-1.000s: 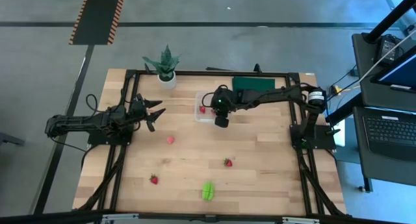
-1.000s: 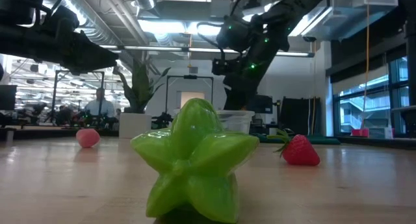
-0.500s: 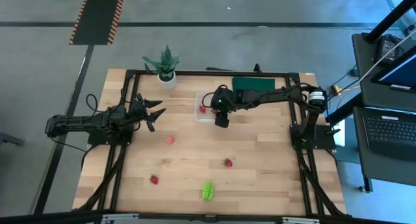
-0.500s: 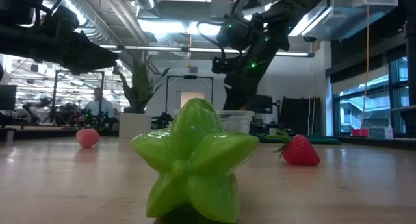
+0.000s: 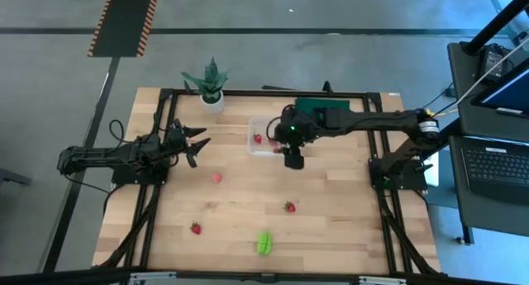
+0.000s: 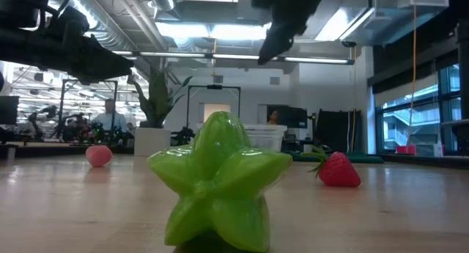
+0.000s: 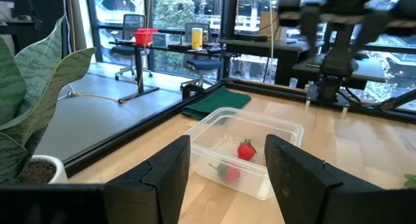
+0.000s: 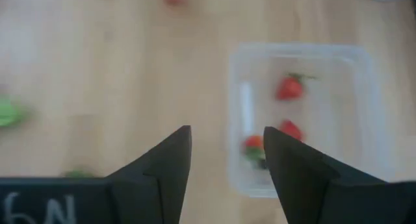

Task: Pick and placing Produce into tupperware
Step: Put the strawberry into the transparent container

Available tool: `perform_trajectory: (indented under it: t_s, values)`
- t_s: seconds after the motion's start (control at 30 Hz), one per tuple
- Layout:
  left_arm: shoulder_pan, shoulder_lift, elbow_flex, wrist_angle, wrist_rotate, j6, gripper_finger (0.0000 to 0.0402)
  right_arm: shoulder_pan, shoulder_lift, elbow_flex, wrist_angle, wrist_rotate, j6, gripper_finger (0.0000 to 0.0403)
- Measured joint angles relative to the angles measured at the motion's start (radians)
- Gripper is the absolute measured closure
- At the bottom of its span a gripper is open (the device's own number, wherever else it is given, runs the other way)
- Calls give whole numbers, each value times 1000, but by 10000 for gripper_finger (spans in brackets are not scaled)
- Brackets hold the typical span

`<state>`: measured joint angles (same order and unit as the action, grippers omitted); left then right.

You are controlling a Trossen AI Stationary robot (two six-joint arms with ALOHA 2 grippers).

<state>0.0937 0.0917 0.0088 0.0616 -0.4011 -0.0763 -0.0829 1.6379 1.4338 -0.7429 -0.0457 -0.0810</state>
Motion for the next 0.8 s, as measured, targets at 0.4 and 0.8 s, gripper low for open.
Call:
perform_trajectory:
  t_s: [0.4, 0.8]
  values:
    - [0, 0, 0, 0, -1, 0, 209, 215, 14, -1, 7, -28, 131, 209]
    - [0, 0, 0, 0, -1, 1, 209, 297, 81, -1, -28, -27, 207, 139]
